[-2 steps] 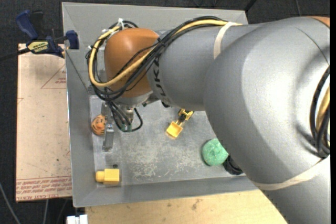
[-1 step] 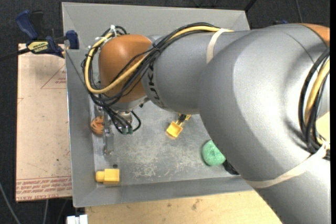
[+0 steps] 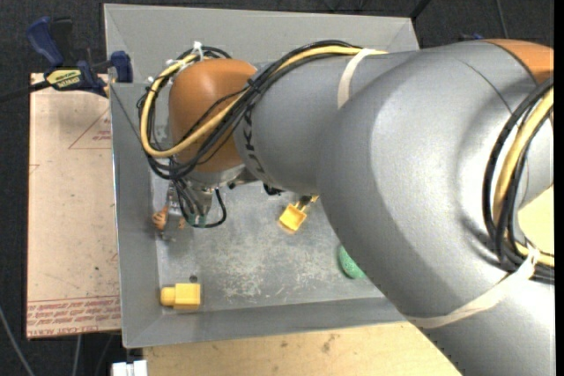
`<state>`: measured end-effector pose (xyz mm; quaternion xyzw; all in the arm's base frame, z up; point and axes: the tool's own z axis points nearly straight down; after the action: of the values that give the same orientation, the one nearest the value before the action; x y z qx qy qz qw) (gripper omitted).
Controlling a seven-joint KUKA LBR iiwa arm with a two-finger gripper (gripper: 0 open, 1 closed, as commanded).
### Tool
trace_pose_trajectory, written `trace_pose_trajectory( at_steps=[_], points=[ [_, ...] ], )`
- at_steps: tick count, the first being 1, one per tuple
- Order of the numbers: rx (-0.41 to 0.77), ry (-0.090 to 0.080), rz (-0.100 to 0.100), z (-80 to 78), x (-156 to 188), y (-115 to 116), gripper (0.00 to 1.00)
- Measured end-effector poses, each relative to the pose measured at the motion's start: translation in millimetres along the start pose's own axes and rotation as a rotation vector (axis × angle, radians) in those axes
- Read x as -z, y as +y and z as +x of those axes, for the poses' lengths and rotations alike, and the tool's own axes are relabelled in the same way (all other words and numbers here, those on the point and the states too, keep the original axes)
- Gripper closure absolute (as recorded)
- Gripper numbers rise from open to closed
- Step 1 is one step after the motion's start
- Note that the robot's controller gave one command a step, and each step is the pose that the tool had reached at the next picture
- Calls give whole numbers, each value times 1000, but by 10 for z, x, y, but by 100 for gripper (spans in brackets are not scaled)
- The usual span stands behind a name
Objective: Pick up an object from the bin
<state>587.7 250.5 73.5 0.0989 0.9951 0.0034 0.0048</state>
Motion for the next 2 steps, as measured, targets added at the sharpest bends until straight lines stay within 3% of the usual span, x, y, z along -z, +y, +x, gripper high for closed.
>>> trace_pose_trajectory(
  at_steps=[2],
  points=[
    [0,0,0,-3,4,1,100]
  ],
)
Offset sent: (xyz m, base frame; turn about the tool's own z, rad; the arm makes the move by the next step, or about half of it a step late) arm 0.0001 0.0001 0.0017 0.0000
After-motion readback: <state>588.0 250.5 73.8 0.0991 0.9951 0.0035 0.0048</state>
